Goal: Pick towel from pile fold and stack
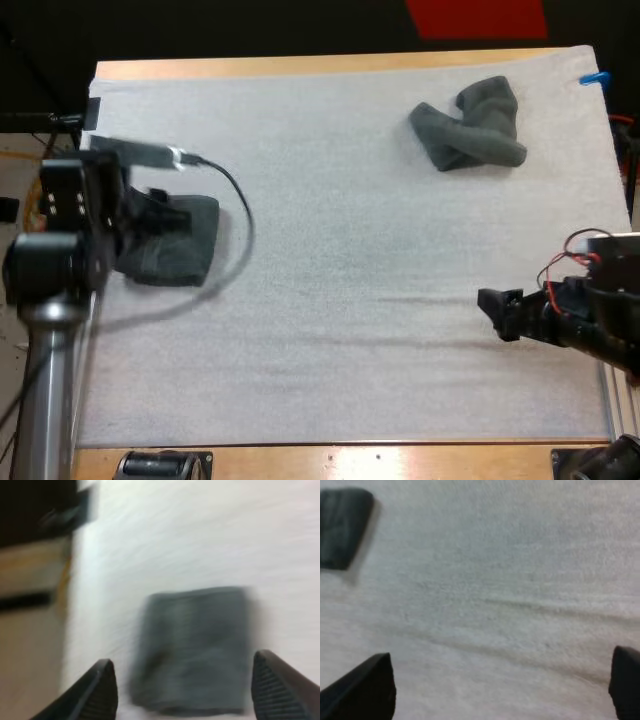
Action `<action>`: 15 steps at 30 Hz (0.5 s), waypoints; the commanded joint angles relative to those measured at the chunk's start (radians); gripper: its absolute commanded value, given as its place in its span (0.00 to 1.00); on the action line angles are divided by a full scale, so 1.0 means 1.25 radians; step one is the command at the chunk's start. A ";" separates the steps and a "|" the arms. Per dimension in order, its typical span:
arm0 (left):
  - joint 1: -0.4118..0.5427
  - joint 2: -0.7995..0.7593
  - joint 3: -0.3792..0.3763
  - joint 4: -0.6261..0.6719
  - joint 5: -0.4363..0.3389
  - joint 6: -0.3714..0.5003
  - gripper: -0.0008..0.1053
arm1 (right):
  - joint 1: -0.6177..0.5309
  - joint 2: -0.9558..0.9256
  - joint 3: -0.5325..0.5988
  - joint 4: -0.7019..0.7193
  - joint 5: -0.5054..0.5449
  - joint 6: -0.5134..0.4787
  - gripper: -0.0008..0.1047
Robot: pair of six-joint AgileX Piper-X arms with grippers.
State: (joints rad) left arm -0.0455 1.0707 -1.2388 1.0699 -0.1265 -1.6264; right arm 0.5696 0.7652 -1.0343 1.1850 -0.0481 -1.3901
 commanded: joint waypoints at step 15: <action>-0.094 -0.252 -0.003 0.157 -0.010 -0.017 0.54 | -0.362 -0.010 0.019 -0.006 -0.010 -0.267 0.80</action>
State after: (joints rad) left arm -0.1621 0.7607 -1.2388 1.2571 -0.1246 -1.6471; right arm 0.1181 0.7609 -1.0081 1.1709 -0.0395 -1.7003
